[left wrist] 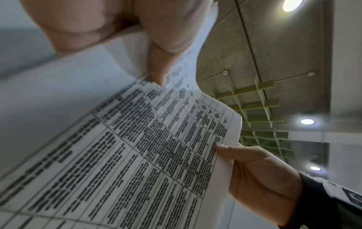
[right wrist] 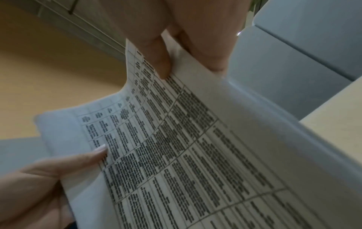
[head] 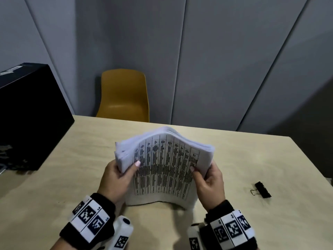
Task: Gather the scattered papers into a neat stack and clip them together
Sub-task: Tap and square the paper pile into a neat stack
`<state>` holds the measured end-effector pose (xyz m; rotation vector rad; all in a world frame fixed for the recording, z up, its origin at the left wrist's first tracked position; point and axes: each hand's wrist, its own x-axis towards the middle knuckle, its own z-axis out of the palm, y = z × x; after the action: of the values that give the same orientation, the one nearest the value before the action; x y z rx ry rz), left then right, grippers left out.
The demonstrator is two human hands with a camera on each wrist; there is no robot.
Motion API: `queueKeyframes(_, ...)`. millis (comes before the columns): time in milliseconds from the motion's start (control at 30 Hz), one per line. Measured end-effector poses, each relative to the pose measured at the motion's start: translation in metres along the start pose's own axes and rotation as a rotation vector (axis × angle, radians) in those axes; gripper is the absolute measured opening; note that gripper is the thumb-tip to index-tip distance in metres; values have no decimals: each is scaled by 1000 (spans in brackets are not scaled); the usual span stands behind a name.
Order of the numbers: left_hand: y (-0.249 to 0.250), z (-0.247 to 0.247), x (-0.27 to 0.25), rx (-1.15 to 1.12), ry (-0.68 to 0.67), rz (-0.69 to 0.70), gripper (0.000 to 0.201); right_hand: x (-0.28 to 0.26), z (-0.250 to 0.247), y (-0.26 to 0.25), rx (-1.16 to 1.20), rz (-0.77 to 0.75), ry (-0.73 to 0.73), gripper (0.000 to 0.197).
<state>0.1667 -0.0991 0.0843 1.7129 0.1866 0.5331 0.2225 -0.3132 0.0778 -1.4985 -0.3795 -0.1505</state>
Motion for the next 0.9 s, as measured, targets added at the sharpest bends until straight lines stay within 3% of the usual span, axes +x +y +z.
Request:
queueKeyframes(67, 6, 2, -1, -1, 34, 18, 27, -1, 3, -5, 2, -46, 22, 36)
queueKeyframes(133, 15, 3, -3, 3, 45, 58, 33, -4, 3, -8, 2, -89, 39, 52)
queueKeyframes(267, 25, -1, -7, 115, 227, 344, 79, -5, 3, -20, -91, -237, 120, 94)
queueKeyframes(300, 26, -2, -6, 169, 249, 416, 83, -2, 3, -24, -176, -306, 128, 93)
queueKeyframes(367, 29, -3, -6, 347, 232, 524, 71, 2, 0, -28, -372, -428, 114, 73)
queueKeyframes(467, 35, -6, -5, 516, 198, 527, 43, 7, -1, -36, -437, -420, 72, 45)
queueKeyframes(900, 42, -12, -8, 624, 96, 524, 41, 9, -3, -43, -519, -400, 16, 43)
